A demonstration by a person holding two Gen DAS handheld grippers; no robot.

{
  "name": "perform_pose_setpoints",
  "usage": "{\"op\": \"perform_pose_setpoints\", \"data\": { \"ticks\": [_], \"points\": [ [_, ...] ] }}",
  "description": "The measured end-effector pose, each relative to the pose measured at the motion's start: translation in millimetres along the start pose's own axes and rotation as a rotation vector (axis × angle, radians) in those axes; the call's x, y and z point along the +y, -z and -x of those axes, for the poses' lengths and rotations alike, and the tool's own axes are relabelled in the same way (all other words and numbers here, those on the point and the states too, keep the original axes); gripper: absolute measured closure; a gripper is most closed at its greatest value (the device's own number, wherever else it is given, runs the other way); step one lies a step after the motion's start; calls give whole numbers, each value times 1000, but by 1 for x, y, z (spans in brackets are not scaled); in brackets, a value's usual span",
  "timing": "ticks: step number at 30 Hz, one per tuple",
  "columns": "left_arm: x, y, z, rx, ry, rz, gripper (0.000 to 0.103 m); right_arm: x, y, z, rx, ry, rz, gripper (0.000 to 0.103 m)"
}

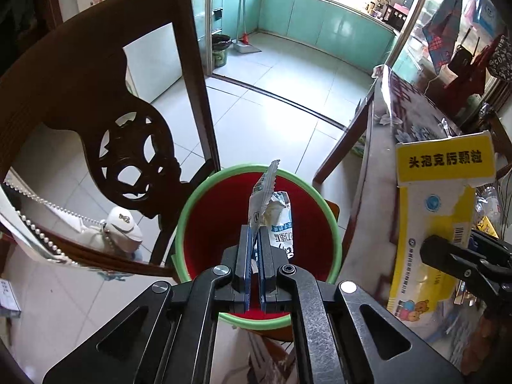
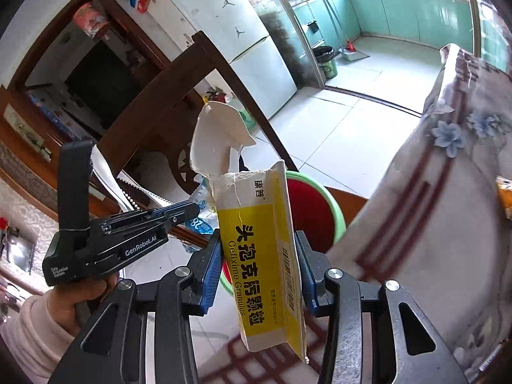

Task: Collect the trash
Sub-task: 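Carry both items to the red bin and open both tools to drop them, then grasp the dark cigarette pack with the left tool while the right tool grasps the paper cup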

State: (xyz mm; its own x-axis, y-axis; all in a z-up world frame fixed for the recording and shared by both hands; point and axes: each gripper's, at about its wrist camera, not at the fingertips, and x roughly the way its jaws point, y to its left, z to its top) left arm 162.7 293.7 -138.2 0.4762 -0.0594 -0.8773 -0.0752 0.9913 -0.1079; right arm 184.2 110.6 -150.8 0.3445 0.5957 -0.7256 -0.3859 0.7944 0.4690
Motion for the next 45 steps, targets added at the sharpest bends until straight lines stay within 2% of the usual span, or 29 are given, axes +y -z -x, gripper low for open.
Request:
{"op": "perform_pose_setpoints", "data": {
  "ticks": [5, 8, 9, 10, 11, 12, 13, 19, 24, 30, 36, 40, 43, 45],
  "points": [
    [10, -2, 0, -5, -10, 24, 100, 7, -2, -3, -26, 12, 31, 58],
    [12, -1, 1, -12, -16, 21, 99, 13, -2, -4, -42, 57, 47, 48],
    [12, 0, 3, -19, -30, 18, 92, 16, -4, -3, -51, 66, 46, 44],
    [12, 0, 4, -25, -36, 19, 73, 15, -4, 0, -59, 71, 39, 44],
    [12, 1, 6, -32, -36, 23, 60, 14, -3, 2, -68, 64, 27, 43],
    [11, 2, 9, -44, -33, 30, 31, 14, -3, 4, -74, 58, 18, 41],
    [11, 2, 11, -58, -34, 34, 23, 11, -4, 8, -77, 55, 9, 40],
    [-1, 6, 25, -88, -6, 10, 23, 8, 8, 35, -109, 72, -21, 40],
    [-24, 16, 33, -96, 21, -37, 23, -6, 31, 82, -144, 116, -70, 40],
    [-71, 33, 41, -81, 62, -90, 23, -42, 76, 157, -165, 267, -74, 40],
    [-146, 58, 47, -47, 164, -183, 23, -98, 140, 236, -145, 491, -104, 40],
    [-222, 79, 44, 12, 309, -305, 23, -136, 183, 278, -132, 600, -187, 40],
    [-277, 93, 33, 45, 366, -413, 23, -161, 213, 304, -137, 615, -274, 40],
    [-307, 98, 21, 79, 386, -441, 23, -172, 227, 314, -142, 605, -314, 40]
  ]
}}
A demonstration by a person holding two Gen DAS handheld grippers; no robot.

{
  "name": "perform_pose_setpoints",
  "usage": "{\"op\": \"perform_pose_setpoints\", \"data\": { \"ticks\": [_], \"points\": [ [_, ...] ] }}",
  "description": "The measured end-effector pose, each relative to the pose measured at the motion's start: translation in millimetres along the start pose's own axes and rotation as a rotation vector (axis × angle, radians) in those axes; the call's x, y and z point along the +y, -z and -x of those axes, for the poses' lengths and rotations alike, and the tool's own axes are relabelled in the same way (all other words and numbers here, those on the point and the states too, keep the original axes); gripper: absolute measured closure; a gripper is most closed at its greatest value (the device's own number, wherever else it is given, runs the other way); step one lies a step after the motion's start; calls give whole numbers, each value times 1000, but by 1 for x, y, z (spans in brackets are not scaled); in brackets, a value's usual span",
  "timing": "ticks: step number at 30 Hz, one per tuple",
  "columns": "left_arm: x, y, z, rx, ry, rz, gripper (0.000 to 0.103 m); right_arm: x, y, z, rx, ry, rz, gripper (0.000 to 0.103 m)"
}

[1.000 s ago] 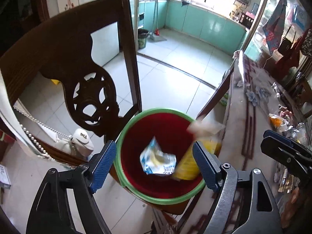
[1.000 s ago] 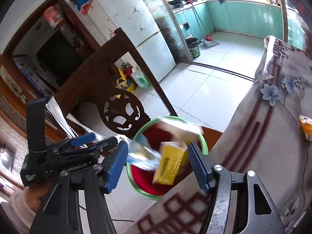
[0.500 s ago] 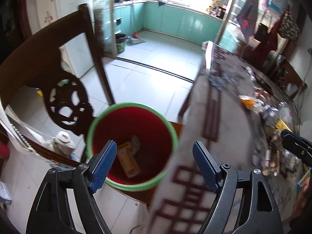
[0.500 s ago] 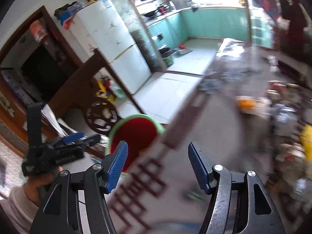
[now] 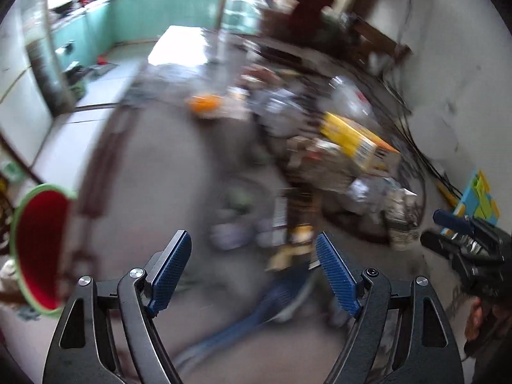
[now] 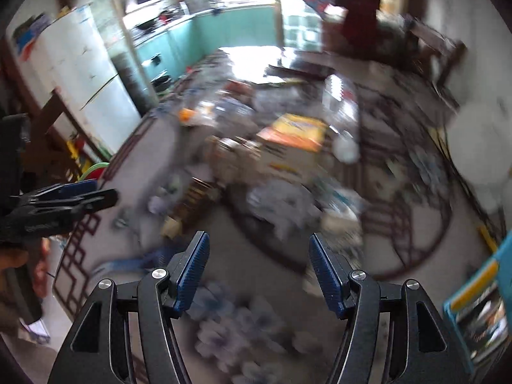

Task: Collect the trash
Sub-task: 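Grasp the dark cigarette pack with the left tool while the right tool grasps the paper cup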

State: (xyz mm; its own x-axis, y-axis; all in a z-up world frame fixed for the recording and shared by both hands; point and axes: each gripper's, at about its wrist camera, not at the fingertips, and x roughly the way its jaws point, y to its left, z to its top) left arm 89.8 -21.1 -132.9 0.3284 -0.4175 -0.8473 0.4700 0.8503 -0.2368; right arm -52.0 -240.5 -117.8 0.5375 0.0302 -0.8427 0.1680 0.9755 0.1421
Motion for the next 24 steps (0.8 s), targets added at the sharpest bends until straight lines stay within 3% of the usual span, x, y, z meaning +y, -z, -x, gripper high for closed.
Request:
{"op": "perform_pose_setpoints", "data": {
  "ticks": [8, 9, 12, 16, 24],
  "points": [
    [-35, -10, -71, 137, -74, -13, 23, -43, 9, -2, 17, -29, -75, 39],
    [-35, -7, -75, 146, -83, -12, 28, -41, 8, -5, 21, -34, -81, 39],
    [-37, -6, -73, 115, -144, -41, 58, -48, 4, -14, 34, -57, -109, 39],
    [-29, -8, -68, 124, -130, 8, 61, -56, -1, -28, 61, -82, -142, 40],
    [-17, 2, -18, 47, -164, 57, 60, -61, -9, -57, 117, -71, -147, 39]
  ]
}}
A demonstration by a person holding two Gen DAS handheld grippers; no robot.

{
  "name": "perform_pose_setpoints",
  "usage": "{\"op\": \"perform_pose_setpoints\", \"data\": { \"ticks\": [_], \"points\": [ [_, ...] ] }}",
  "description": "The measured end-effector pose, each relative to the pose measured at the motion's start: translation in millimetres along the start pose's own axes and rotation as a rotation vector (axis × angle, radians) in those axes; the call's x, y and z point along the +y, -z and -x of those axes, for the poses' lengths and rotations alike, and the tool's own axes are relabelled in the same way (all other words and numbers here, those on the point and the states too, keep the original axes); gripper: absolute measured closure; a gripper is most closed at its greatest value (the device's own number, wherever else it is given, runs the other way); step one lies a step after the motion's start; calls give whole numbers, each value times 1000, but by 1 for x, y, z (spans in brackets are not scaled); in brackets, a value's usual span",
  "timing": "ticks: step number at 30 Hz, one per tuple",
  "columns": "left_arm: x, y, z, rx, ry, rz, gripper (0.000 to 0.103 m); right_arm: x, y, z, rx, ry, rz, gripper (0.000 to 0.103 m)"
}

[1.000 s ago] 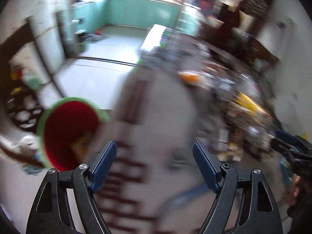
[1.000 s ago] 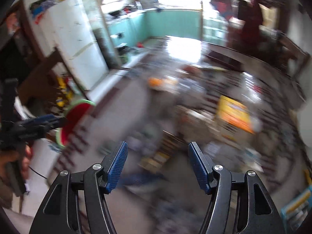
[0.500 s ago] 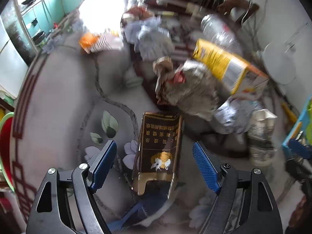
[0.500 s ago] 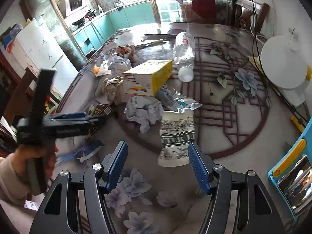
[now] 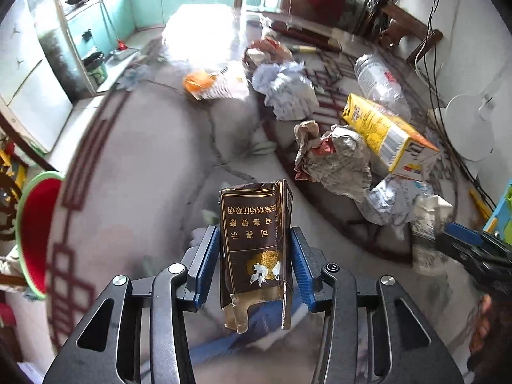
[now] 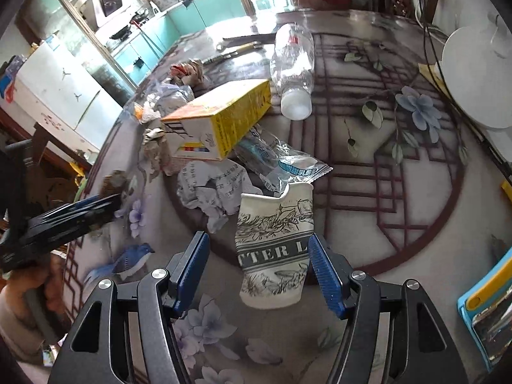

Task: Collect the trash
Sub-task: 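Grasp the dark cigarette pack with the left tool while the right tool grasps the paper cup, then carry both items over the red bin and open both tools to drop them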

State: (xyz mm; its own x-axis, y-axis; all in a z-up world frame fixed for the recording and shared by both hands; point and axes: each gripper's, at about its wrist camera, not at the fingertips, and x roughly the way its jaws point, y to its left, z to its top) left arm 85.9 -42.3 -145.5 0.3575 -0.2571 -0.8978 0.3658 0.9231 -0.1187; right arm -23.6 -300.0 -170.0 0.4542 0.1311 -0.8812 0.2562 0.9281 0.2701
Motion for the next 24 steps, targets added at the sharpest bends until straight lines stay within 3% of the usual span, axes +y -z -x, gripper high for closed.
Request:
{"op": "perform_pose_setpoints", "data": {
  "ticks": [6, 8, 24],
  "points": [
    [3, 5, 18, -19, -21, -7, 59, -7, -5, -18, 46, -3, -39, 40],
    [7, 7, 22, -26, -40, -11, 59, -8, -6, -18, 29, -22, -53, 51],
    [53, 5, 42, -75, -44, 55, 59, 54, -21, 47, -156, -35, 34, 52]
  ]
}}
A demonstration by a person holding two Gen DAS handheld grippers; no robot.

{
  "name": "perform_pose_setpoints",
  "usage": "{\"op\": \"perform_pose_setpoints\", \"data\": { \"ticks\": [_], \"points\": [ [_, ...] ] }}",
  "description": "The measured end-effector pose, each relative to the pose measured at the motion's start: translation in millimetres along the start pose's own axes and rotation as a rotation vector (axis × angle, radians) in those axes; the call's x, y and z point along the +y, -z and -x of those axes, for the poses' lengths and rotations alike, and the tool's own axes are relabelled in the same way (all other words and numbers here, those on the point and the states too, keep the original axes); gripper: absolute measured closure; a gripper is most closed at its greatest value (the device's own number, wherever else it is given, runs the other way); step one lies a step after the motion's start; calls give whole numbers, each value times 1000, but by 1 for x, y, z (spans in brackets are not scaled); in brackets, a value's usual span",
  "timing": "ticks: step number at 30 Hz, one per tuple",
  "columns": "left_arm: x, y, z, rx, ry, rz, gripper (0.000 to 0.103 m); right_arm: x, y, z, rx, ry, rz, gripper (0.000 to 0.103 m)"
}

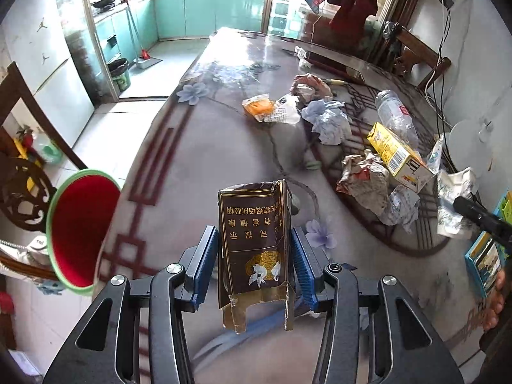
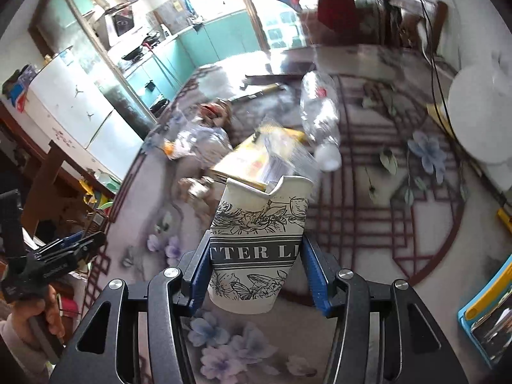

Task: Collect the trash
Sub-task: 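Carry both items over the red bin and open both tools to drop them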

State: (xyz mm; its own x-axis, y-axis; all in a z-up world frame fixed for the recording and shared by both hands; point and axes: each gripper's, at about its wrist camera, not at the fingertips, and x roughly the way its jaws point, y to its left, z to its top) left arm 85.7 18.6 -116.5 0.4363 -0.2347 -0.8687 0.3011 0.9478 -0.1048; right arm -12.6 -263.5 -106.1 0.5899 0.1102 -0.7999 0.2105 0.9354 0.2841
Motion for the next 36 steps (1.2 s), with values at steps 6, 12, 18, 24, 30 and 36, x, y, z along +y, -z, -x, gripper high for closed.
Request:
{"op": "perform_pose_setpoints", "data": {
  "ticks": [6, 12, 18, 24, 30, 36],
  "points": [
    [23, 0, 5, -7, -2, 21, 59, 38, -9, 10, -34, -20, 42, 52],
    [54, -1, 13, -27, -9, 42, 59, 78, -11, 7, -44, -30, 85, 52],
    [82, -1, 15, -31, -18, 58, 58, 109, -13, -2, -42, -44, 106, 52],
    [112, 0, 15, -29, -26, 80, 58, 140, -14, -10, -45, -55, 124, 52],
    [142, 0, 20, -44, -35, 105, 58, 180, -18, -21, -45, -81, 167, 52],
    [177, 4, 21, -45, -56, 142, 58, 224, -20, -36, -35, -123, 237, 52]
  ]
}}
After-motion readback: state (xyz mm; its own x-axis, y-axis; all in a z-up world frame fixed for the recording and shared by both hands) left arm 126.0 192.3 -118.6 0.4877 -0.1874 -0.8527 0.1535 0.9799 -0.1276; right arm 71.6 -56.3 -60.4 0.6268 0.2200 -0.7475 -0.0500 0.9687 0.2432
